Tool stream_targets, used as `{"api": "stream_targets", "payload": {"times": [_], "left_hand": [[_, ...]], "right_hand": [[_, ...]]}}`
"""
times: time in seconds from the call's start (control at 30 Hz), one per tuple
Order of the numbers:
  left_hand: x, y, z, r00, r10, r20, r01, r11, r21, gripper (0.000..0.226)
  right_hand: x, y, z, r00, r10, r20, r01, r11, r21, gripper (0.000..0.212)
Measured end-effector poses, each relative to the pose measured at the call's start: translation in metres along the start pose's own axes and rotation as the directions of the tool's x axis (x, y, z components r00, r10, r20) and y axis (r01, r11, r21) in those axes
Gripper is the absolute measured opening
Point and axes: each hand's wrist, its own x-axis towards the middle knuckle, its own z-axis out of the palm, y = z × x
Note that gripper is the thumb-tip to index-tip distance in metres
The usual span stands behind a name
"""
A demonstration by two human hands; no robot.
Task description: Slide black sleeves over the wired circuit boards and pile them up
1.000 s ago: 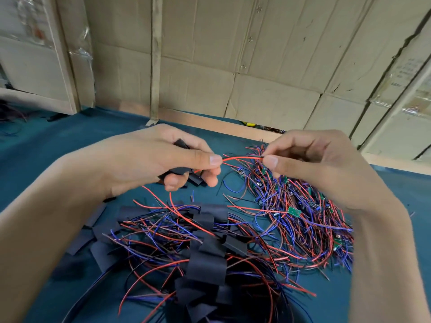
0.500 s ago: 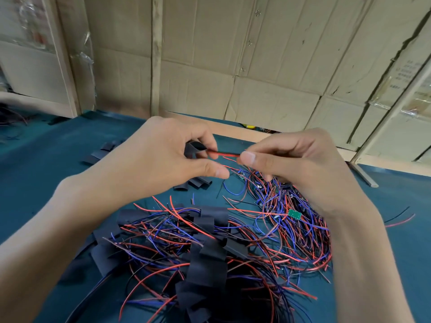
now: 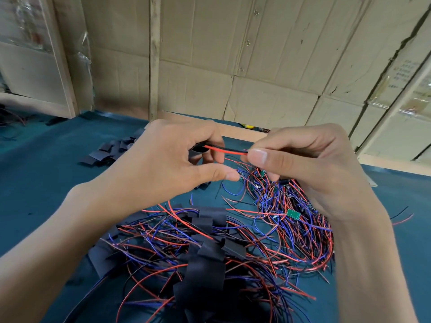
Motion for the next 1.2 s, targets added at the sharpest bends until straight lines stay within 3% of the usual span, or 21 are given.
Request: {"api": "stream_targets", "payload": {"times": [0.2, 0.33, 0.47, 0.53, 0.6, 0.67, 0.77, 0.9, 1.07, 1.2], "left_hand": [[-0.001, 0.002, 0.005, 0.990, 0.138, 0.018, -0.139, 0.986, 0.087, 0.033], [-0.003, -0.001, 0.011, 0.984, 0.158, 0.086, -0.176, 0.947, 0.270, 0.041], [-0.003, -0.010, 0.009, 0.968, 0.224, 0.116, -0.252, 0.872, 0.419, 0.030], [-0.001, -0.016, 0.006, 0.965, 0.243, 0.103, -0.264, 0.874, 0.408, 0.033], [0.001, -0.020, 0.002, 0.968, 0.247, 0.046, -0.245, 0.887, 0.392, 0.037], [0.002, -0.024, -0.002, 0.968, 0.250, -0.022, -0.226, 0.905, 0.360, 0.039], [0.003, -0.027, -0.006, 0.966, 0.250, -0.067, -0.218, 0.924, 0.313, 0.040], [0.003, -0.030, -0.010, 0.968, 0.248, -0.046, -0.223, 0.926, 0.304, 0.045], [0.004, -0.039, -0.015, 0.970, 0.240, 0.026, -0.219, 0.831, 0.511, 0.038], [0.004, -0.047, -0.016, 0.988, 0.152, 0.021, -0.126, 0.724, 0.678, 0.034]], "right_hand": [[0.002, -0.004, 0.008, 0.994, 0.102, 0.028, -0.100, 0.993, -0.066, 0.006], [0.006, -0.004, 0.019, 0.979, 0.205, -0.001, -0.204, 0.974, -0.099, 0.013], [0.008, 0.004, 0.021, 0.960, 0.269, 0.080, -0.273, 0.961, 0.038, 0.024], [0.007, 0.007, 0.012, 0.963, 0.252, 0.094, -0.262, 0.958, 0.117, 0.042], [0.005, 0.012, 0.002, 0.955, 0.272, 0.121, -0.277, 0.961, 0.023, 0.050], [0.002, 0.017, -0.005, 0.923, 0.341, 0.176, -0.322, 0.938, -0.127, 0.044], [0.001, 0.023, -0.002, 0.893, 0.385, 0.233, -0.381, 0.922, -0.062, 0.030], [0.007, 0.026, 0.000, 0.929, 0.368, 0.041, -0.370, 0.915, 0.164, 0.037], [0.008, 0.023, -0.001, 0.953, 0.292, -0.084, -0.278, 0.949, 0.151, 0.025], [0.008, 0.015, 0.003, 0.970, 0.216, -0.112, -0.203, 0.972, 0.121, 0.019]]}}
